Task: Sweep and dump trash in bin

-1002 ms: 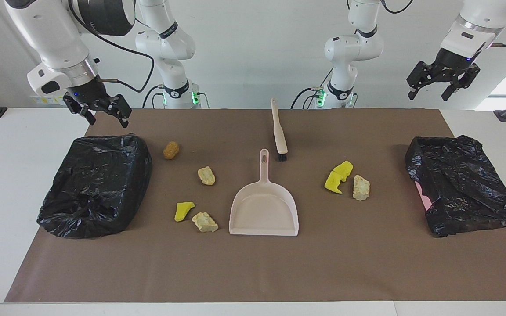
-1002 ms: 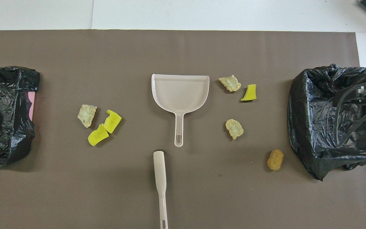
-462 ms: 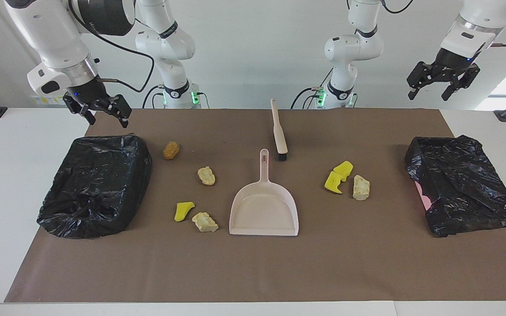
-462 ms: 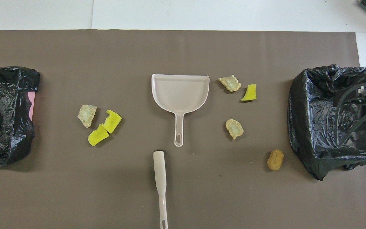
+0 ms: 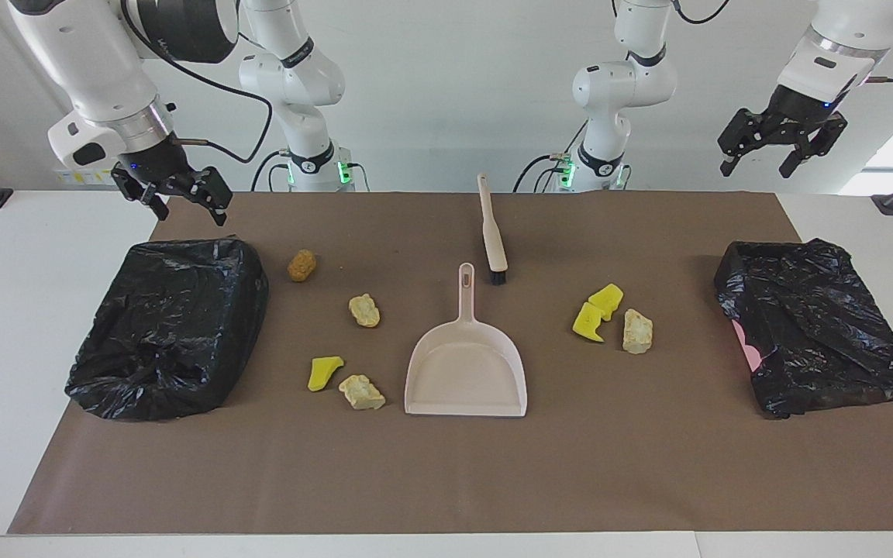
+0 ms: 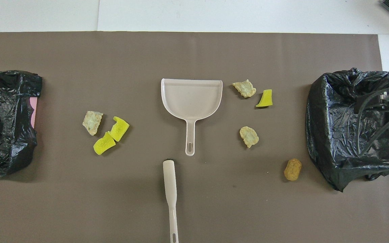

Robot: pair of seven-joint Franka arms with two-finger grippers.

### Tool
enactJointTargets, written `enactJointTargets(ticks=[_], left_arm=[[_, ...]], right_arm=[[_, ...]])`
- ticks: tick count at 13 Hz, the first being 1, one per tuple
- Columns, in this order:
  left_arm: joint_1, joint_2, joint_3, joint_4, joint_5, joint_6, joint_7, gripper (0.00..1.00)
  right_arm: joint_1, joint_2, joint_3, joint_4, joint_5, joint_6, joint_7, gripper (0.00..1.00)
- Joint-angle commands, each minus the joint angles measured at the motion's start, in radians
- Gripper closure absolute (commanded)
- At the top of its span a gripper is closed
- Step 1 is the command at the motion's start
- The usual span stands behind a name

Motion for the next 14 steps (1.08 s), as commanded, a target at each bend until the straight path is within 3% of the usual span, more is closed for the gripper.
enactJointTargets(ticks=[1, 7, 11, 14], left_arm=[[0.008, -0.018, -0.004, -0.012, -0.002, -0.011, -0.006, 0.00], [-0.005, -0.019, -0.004, -0.013, -0.002, 0.001, -0.008, 0.00], [-0.008, -0.025, -0.012, -0.024, -0.007, -0.013, -0.014, 0.00], [-0.015, -0.044, -0.018, -0.056, -0.010, -0.002, -0.015, 0.00]], right_arm=[[-0.006, -0.016, 0.006, -0.013, 0.005, -0.015, 0.011, 0.00], [0.078, 0.062, 0.017, 0.080, 0.007, -0.049, 0.014, 0.00], [0.184, 0.149, 0.023, 0.123, 0.013, 0.041, 0.046, 0.00], [0.296, 0.233, 0.031, 0.116, 0.022, 0.120, 0.173, 0.00]])
